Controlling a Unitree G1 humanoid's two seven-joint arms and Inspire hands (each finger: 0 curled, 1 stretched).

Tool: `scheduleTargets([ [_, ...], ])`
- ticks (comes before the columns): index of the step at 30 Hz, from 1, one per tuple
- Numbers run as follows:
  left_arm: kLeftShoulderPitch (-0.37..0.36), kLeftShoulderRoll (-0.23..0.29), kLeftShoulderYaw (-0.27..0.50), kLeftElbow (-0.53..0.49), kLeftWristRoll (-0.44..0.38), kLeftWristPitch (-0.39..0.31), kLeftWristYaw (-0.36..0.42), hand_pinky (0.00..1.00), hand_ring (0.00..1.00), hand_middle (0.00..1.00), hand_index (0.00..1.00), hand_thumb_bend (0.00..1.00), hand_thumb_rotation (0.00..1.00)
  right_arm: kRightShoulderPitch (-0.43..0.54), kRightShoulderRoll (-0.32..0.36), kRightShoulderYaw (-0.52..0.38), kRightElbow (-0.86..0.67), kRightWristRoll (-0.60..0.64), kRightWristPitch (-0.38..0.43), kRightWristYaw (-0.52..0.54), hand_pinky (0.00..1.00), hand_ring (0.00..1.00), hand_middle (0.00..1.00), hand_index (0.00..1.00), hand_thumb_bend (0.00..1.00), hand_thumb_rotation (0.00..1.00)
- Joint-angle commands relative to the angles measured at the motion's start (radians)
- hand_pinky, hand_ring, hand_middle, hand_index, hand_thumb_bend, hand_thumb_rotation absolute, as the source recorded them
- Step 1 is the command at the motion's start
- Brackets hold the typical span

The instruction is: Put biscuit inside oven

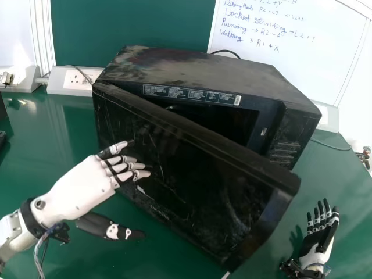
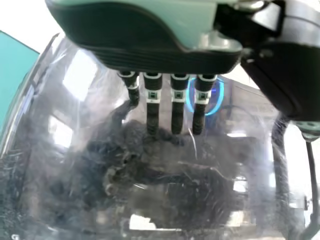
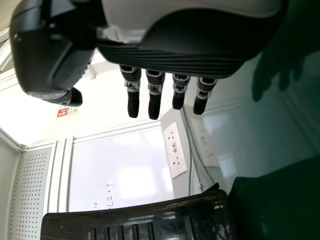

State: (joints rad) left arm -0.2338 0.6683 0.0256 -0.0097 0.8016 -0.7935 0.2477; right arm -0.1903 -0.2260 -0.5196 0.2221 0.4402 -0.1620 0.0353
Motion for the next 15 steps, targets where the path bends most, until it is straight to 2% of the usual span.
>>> scheduleTargets([
  [1,-0.025,0.018,-0.014,0.026,-0.016,-0.004,-0.016,0.77,0.8,0.86,0.84,0.81,0.8,-0.007,0.007,-0.012,0.006,0.007,-0.008,-0.006,0.97,0.95,0.93,0.91,0.6,0.62],
  [9,-0.095,0.037,-0.045,0.094,-0.045,-0.003,-0.07,0.76,0.82,0.89,0.85,0.8,0.81,-0.01,0.007,-0.007,0.011,0.007,-0.009,-0.005,0.97,0.95,0.93,0.91,0.62,0.6],
  [15,-0.139,0.041,-0.074,0.146,-0.043,-0.005,-0.087,0.79,0.84,0.9,0.86,0.79,0.86,-0.007,0.003,-0.005,0.025,0.014,-0.03,0.038,1.0,0.98,0.96,0.95,0.64,0.67],
])
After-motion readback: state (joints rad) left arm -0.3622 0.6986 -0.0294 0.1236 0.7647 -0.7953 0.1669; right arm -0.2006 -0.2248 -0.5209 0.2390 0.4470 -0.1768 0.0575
